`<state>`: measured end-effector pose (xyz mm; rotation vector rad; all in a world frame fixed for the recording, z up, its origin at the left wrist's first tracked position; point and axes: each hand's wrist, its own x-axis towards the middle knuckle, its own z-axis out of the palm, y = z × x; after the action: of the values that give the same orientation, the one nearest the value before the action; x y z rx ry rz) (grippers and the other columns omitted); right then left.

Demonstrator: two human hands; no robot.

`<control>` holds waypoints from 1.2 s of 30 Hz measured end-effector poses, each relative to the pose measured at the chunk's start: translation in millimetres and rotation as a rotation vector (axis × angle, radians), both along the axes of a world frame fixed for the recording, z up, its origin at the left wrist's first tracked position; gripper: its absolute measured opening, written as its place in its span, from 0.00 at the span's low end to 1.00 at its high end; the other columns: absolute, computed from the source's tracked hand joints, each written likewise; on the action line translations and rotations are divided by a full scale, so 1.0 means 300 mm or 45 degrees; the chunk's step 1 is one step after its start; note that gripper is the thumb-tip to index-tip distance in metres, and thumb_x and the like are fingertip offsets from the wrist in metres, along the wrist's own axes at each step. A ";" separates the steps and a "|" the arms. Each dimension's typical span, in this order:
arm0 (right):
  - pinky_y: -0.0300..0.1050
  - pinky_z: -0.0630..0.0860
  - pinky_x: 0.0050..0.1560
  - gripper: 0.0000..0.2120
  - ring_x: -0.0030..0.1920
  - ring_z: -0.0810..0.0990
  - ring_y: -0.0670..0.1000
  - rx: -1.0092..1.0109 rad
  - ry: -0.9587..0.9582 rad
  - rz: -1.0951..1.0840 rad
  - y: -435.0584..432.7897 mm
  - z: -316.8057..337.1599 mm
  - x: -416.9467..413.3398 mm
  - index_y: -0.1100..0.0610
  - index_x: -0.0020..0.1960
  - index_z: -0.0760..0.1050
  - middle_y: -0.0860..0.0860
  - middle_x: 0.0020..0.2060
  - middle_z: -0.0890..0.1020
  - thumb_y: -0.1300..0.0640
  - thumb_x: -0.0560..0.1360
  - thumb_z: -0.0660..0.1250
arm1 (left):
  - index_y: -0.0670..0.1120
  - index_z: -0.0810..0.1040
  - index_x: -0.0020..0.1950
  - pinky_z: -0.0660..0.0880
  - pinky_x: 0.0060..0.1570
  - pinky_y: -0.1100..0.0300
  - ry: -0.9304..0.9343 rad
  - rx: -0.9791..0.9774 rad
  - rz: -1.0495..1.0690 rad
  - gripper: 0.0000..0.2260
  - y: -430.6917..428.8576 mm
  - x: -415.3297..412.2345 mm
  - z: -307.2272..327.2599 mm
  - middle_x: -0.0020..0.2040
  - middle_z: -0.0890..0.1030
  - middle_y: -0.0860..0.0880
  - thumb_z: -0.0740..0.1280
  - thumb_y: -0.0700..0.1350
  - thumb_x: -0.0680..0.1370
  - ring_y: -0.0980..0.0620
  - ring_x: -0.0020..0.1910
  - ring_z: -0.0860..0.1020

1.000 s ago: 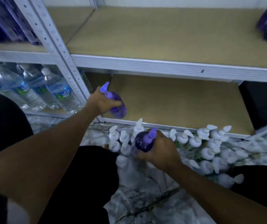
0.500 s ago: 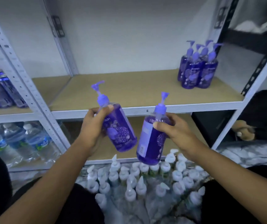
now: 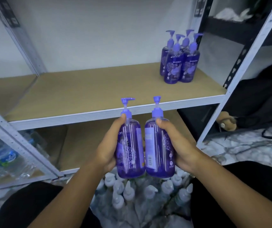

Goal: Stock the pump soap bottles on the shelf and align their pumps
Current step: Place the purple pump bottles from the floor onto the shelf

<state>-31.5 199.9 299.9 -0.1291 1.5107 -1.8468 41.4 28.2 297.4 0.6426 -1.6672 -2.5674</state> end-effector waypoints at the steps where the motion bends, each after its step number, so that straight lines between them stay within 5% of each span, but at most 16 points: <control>1: 0.57 0.80 0.59 0.30 0.53 0.85 0.56 0.018 -0.010 0.021 0.003 0.001 -0.004 0.54 0.64 0.77 0.57 0.54 0.85 0.38 0.69 0.74 | 0.47 0.83 0.52 0.79 0.50 0.51 -0.008 -0.009 -0.030 0.23 0.001 -0.006 0.001 0.48 0.82 0.41 0.67 0.65 0.73 0.44 0.45 0.82; 6: 0.57 0.79 0.61 0.24 0.58 0.83 0.57 -0.004 -0.021 0.145 0.046 0.012 -0.040 0.56 0.63 0.79 0.58 0.57 0.84 0.46 0.71 0.73 | 0.41 0.80 0.64 0.76 0.64 0.42 -0.090 -0.044 -0.224 0.30 -0.007 -0.032 -0.008 0.61 0.82 0.37 0.69 0.64 0.75 0.39 0.61 0.81; 9: 0.59 0.77 0.60 0.24 0.56 0.80 0.63 -0.083 -0.027 0.244 0.084 0.016 -0.068 0.65 0.65 0.75 0.63 0.57 0.81 0.61 0.70 0.69 | 0.41 0.81 0.61 0.81 0.55 0.45 -0.034 -0.005 -0.332 0.24 -0.036 -0.031 0.000 0.57 0.84 0.38 0.77 0.48 0.67 0.42 0.52 0.84; 13: 0.59 0.79 0.56 0.25 0.51 0.80 0.62 -0.108 0.014 0.229 0.115 0.006 -0.079 0.72 0.63 0.72 0.67 0.53 0.80 0.68 0.66 0.67 | 0.40 0.80 0.59 0.83 0.46 0.48 0.007 -0.070 -0.389 0.19 -0.053 -0.012 -0.008 0.52 0.84 0.39 0.72 0.37 0.67 0.43 0.48 0.85; 19: 0.63 0.77 0.62 0.29 0.62 0.79 0.66 -0.181 0.090 0.127 0.105 0.004 -0.081 0.64 0.67 0.73 0.65 0.62 0.80 0.64 0.68 0.75 | 0.38 0.80 0.62 0.82 0.48 0.48 0.029 -0.107 -0.155 0.24 -0.035 -0.008 -0.011 0.56 0.84 0.36 0.76 0.45 0.68 0.41 0.51 0.85; 28: 0.55 0.81 0.50 0.34 0.54 0.85 0.59 -0.125 0.188 -0.077 0.097 0.009 -0.051 0.55 0.66 0.72 0.58 0.55 0.84 0.59 0.63 0.80 | 0.48 0.77 0.64 0.79 0.58 0.40 0.117 -0.300 0.029 0.22 0.051 -0.015 -0.027 0.57 0.85 0.44 0.76 0.50 0.72 0.42 0.55 0.84; 32: 0.59 0.81 0.55 0.35 0.54 0.85 0.58 -0.077 0.240 -0.106 0.104 0.024 -0.051 0.53 0.66 0.71 0.55 0.55 0.85 0.57 0.63 0.83 | 0.48 0.73 0.66 0.79 0.58 0.38 0.141 -0.323 0.032 0.35 0.063 -0.039 -0.022 0.59 0.83 0.44 0.79 0.54 0.62 0.43 0.56 0.84; 36: 0.61 0.82 0.54 0.32 0.52 0.86 0.58 -0.040 0.261 -0.165 0.122 0.061 -0.094 0.55 0.64 0.74 0.55 0.54 0.85 0.54 0.63 0.81 | 0.46 0.67 0.67 0.80 0.55 0.37 0.145 -0.362 -0.051 0.42 0.062 -0.088 -0.007 0.61 0.80 0.40 0.81 0.46 0.57 0.42 0.56 0.84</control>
<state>-59.6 236.6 318.1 -0.2467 1.6633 -2.0111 14.9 46.8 295.2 0.4414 -1.9695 -2.2758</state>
